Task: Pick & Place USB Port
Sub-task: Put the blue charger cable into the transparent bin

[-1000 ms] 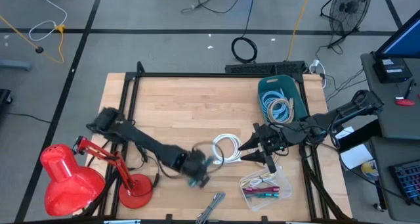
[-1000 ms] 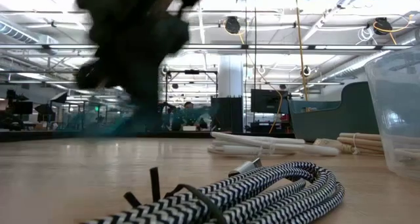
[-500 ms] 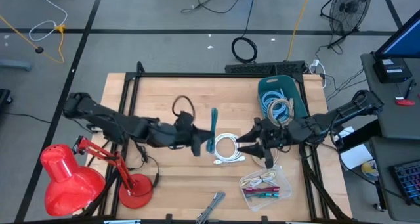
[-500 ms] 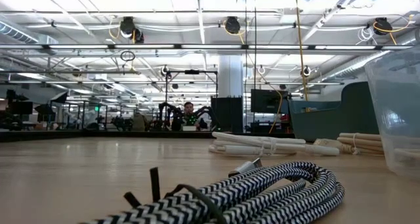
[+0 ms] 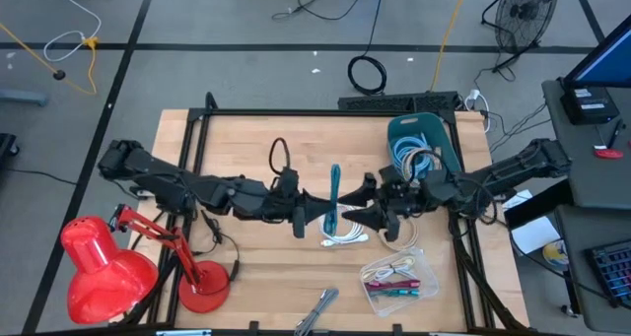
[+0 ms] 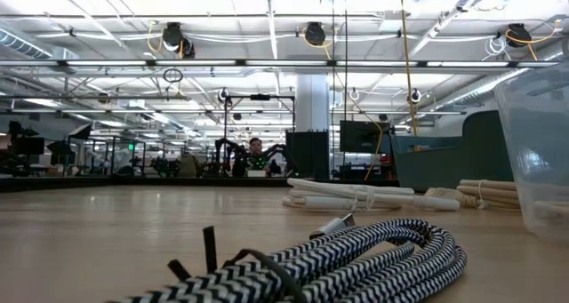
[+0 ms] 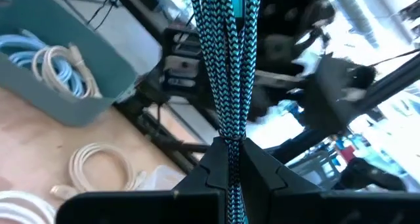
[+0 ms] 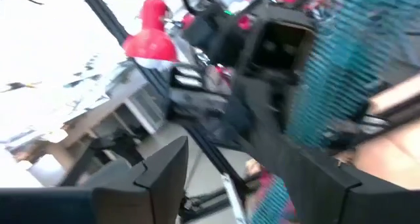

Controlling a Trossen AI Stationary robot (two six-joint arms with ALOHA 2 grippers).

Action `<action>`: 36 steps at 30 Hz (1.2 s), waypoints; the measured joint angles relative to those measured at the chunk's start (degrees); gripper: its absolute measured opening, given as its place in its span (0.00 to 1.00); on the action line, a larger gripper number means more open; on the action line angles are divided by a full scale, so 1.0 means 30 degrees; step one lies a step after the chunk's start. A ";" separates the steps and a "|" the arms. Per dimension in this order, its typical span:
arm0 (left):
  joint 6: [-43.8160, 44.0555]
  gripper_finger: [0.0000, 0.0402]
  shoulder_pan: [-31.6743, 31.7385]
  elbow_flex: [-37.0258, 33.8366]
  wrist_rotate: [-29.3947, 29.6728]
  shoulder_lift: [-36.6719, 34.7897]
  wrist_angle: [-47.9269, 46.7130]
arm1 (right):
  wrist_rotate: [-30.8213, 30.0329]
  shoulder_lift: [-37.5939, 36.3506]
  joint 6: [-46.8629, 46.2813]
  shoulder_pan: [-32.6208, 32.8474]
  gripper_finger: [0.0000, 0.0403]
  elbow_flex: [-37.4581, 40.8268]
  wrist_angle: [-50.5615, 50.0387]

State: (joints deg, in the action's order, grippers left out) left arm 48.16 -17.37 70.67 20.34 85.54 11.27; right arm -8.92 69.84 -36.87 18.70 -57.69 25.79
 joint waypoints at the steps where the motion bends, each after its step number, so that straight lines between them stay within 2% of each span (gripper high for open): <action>1: 0.0042 0.04 0.0000 -0.0004 -0.0113 0.0049 -0.0112 | 0.0055 0.0227 -0.0012 0.0007 0.57 0.0000 0.0509; 9: 0.0168 0.04 -0.0226 -0.0004 -0.0475 0.0371 0.0654 | 0.0160 0.0951 -0.0019 -0.0102 0.61 -0.0007 0.1477; 14: 0.0050 0.04 -0.0337 -0.0004 0.0106 0.0115 -0.0689 | 0.0426 0.0681 -0.0007 -0.0130 0.60 0.0000 0.1220; 21: -0.0022 0.04 -0.0324 -0.0004 0.0235 -0.0273 -0.0624 | 0.0536 0.0248 -0.0031 0.0044 0.61 -0.0007 0.0534; 34: -0.0168 0.04 -0.0818 -0.0004 -0.0348 -0.0314 0.1358 | 0.0522 0.0211 -0.0274 0.0041 0.60 -0.0004 0.0239; 36: -0.0167 0.04 -0.0903 -0.0004 -0.0953 -0.0314 0.1833 | 0.0522 0.0211 -0.0245 -0.0060 0.60 -0.0007 0.0208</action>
State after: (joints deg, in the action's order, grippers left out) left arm 47.66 -20.08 70.65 17.49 84.60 16.77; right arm -7.35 70.48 -37.60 18.52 -57.71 26.42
